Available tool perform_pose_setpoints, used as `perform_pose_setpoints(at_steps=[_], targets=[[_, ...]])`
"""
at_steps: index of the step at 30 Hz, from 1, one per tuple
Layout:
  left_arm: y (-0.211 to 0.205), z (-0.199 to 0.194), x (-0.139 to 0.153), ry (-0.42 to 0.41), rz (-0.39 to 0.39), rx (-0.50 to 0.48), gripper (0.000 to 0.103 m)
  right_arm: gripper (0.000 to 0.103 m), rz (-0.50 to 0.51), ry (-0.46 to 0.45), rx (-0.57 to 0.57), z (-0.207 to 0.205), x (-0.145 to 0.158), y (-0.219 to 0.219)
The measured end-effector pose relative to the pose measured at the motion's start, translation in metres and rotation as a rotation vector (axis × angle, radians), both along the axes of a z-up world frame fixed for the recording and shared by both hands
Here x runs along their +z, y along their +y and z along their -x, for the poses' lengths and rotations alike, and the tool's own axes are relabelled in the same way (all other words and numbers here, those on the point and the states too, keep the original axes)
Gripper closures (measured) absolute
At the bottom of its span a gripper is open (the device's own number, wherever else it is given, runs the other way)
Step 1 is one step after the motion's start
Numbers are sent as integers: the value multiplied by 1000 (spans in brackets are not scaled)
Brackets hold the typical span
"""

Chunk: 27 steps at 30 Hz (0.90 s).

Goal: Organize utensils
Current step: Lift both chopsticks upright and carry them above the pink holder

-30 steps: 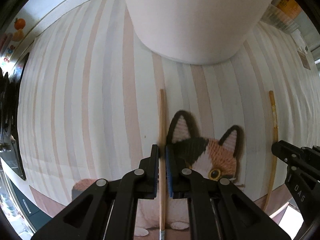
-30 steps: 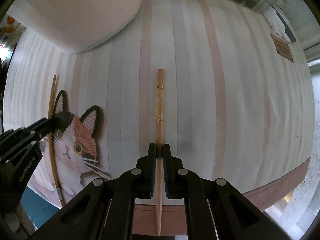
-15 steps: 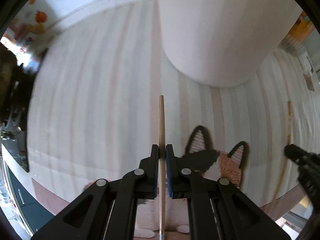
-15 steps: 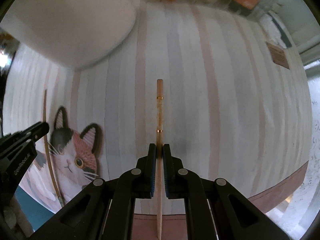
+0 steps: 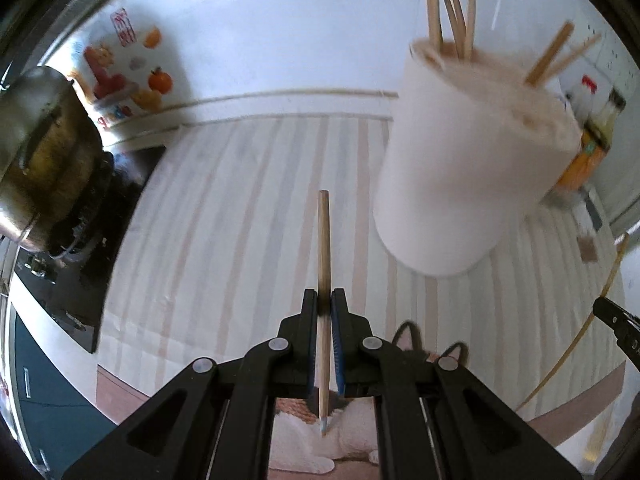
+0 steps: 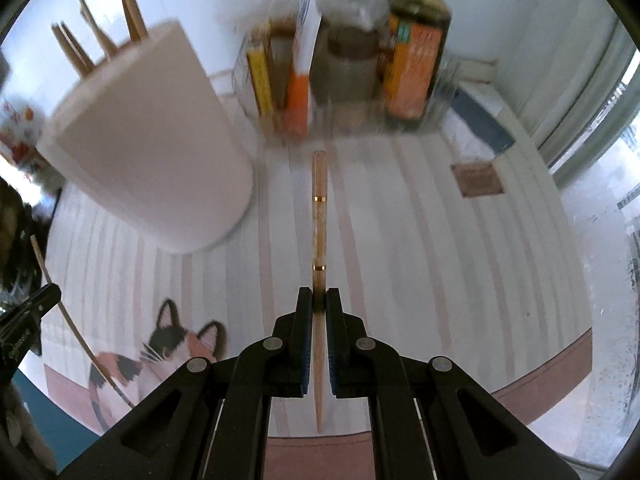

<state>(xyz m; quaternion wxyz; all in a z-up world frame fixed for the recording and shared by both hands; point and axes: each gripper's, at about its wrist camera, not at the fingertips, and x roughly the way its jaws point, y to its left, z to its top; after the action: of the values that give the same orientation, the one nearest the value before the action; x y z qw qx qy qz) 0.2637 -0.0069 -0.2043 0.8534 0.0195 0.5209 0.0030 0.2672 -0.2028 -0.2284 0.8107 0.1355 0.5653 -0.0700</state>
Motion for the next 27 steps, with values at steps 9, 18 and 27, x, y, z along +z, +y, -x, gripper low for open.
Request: perform_pose_setpoints(at_steps=[9, 18, 27], targets=[[5, -8, 29, -76, 3, 24, 99, 96, -2, -113, -33, -4, 38, -8], [27, -13, 98, -167, 126, 58, 99, 97, -129, -214, -41, -19, 93, -13], [47, -12, 206, -309, 300, 62, 99, 97, -303, -328, 19, -43, 176, -15]])
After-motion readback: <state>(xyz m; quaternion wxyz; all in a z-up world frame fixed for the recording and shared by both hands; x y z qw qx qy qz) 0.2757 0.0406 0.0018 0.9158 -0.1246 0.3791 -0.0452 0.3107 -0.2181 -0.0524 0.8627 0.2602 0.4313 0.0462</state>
